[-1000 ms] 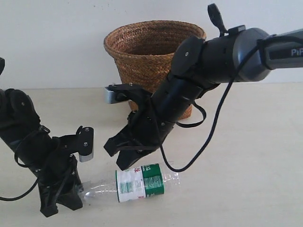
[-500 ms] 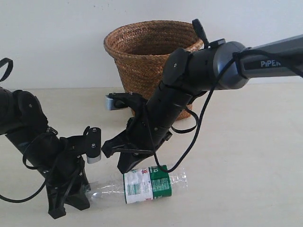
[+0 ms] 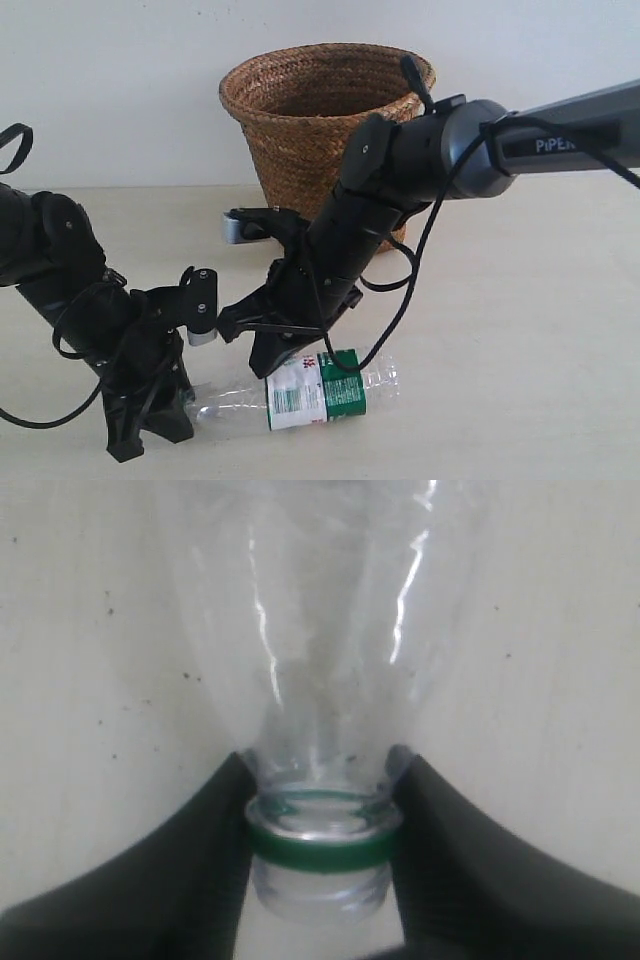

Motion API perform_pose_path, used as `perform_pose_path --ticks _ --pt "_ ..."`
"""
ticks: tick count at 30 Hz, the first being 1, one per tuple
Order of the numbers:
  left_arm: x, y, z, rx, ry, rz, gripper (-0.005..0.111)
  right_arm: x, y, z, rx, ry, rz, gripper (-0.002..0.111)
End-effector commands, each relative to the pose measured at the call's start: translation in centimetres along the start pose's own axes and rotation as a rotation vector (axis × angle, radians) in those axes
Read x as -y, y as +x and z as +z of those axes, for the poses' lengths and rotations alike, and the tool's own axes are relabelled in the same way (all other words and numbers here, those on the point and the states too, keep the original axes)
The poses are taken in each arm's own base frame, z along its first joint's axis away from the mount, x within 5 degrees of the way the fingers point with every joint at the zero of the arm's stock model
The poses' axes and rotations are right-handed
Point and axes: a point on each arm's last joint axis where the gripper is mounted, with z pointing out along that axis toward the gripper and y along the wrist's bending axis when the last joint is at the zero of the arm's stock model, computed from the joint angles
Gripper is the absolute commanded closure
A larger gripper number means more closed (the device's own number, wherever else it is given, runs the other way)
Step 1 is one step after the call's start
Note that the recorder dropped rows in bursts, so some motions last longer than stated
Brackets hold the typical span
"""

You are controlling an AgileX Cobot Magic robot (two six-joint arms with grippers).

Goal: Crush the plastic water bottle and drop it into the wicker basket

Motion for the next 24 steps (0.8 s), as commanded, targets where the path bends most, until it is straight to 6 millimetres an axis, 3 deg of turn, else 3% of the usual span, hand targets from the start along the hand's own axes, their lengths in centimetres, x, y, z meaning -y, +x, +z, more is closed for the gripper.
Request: perform_pose_path --ticks 1,11,24 --pt "0.1 -0.1 0.2 0.006 0.002 -0.016 0.102 1.2 0.5 1.9 -0.051 0.011 0.009 0.108" --pt "0.1 -0.1 0.2 0.006 0.0 -0.016 0.102 3.5 1.8 5.0 -0.165 0.071 0.028 0.108" --pt "0.1 -0.1 0.2 0.006 0.0 -0.016 0.102 7.2 2.9 6.6 -0.347 0.045 0.126 0.108"
